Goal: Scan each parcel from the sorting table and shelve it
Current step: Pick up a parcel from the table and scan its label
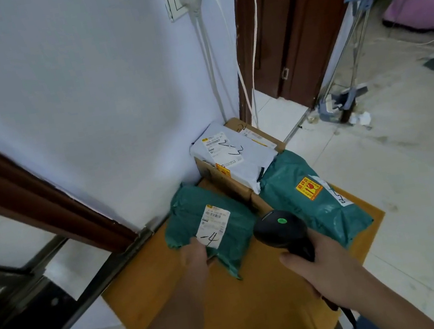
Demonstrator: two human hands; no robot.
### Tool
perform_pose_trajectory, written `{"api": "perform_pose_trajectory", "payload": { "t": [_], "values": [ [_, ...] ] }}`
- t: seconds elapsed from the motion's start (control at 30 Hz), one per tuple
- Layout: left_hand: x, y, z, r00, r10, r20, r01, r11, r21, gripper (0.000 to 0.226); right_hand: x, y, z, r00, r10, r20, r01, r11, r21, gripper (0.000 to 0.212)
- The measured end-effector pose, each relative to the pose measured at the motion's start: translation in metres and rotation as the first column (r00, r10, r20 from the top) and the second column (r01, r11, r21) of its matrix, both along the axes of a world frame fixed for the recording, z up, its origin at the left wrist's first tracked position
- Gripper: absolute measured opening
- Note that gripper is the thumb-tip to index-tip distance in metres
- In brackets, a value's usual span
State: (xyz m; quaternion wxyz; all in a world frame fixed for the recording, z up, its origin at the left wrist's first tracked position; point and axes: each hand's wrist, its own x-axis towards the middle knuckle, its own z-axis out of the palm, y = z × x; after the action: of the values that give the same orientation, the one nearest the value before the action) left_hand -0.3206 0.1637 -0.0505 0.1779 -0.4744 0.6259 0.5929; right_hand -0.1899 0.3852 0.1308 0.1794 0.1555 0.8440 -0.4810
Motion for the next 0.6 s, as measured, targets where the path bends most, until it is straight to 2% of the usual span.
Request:
{"api": "perform_pose_trajectory", "payload": {
  "t": [0.07, 0.17, 0.2, 0.27, 0.33, 0.37, 0.4, 0.5, 0.57, 0.6],
  "values": [
    [0.024, 0.008, -0.005, 0.988, 0.147, 0.038, -0.150, 0.983, 0.108, 0.027, -0.002, -0.003, 0.002, 1.000, 0.017, -0.013, -0.018, 1.000, -0.018, 0.017],
    [0.066, 0.021, -0.018, 0.978, 0.188, 0.094, -0.208, 0.921, 0.330, 0.028, -0.004, -0.008, 0.006, 0.999, 0.040, -0.029, -0.041, 0.998, -0.041, 0.012],
    [0.077, 0.023, -0.017, 0.982, 0.148, 0.114, -0.180, 0.917, 0.356, 0.030, -0.003, -0.009, 0.008, 0.999, 0.044, -0.032, -0.045, 0.998, -0.048, 0.012],
    [0.091, 0.025, -0.019, 0.978, 0.131, 0.163, -0.174, 0.941, 0.291, 0.048, -0.002, -0.011, 0.010, 0.998, 0.053, -0.032, -0.054, 0.997, -0.062, 0.010],
    [0.088, 0.016, -0.021, 0.950, 0.178, 0.255, -0.195, 0.980, 0.043, 0.096, 0.001, -0.011, 0.012, 0.998, 0.053, -0.030, -0.054, 0.997, -0.055, 0.010],
    [0.083, 0.007, -0.023, 0.944, 0.187, 0.271, -0.175, 0.982, -0.069, 0.115, 0.003, -0.011, 0.012, 0.998, 0.048, -0.028, -0.050, 0.997, -0.054, 0.010],
    [0.076, -0.001, -0.019, 0.941, 0.195, 0.275, -0.160, 0.977, -0.142, 0.124, 0.006, -0.009, 0.013, 0.999, 0.039, -0.020, -0.040, 0.997, -0.063, 0.011],
    [0.054, -0.030, -0.031, 0.975, 0.124, 0.185, -0.079, 0.969, -0.233, 0.128, 0.013, -0.003, 0.016, 1.000, -0.004, 0.020, 0.006, 0.994, -0.105, 0.012],
    [0.041, -0.041, -0.030, 0.998, -0.020, 0.056, 0.028, 0.988, -0.150, 0.128, 0.019, 0.001, 0.015, 0.999, -0.021, 0.027, 0.024, 0.995, -0.100, 0.014],
    [0.038, -0.045, -0.028, 0.996, -0.089, -0.018, 0.087, 0.992, -0.089, 0.118, 0.021, 0.003, 0.014, 0.999, -0.031, 0.031, 0.034, 0.995, -0.092, 0.015]
  ]
}}
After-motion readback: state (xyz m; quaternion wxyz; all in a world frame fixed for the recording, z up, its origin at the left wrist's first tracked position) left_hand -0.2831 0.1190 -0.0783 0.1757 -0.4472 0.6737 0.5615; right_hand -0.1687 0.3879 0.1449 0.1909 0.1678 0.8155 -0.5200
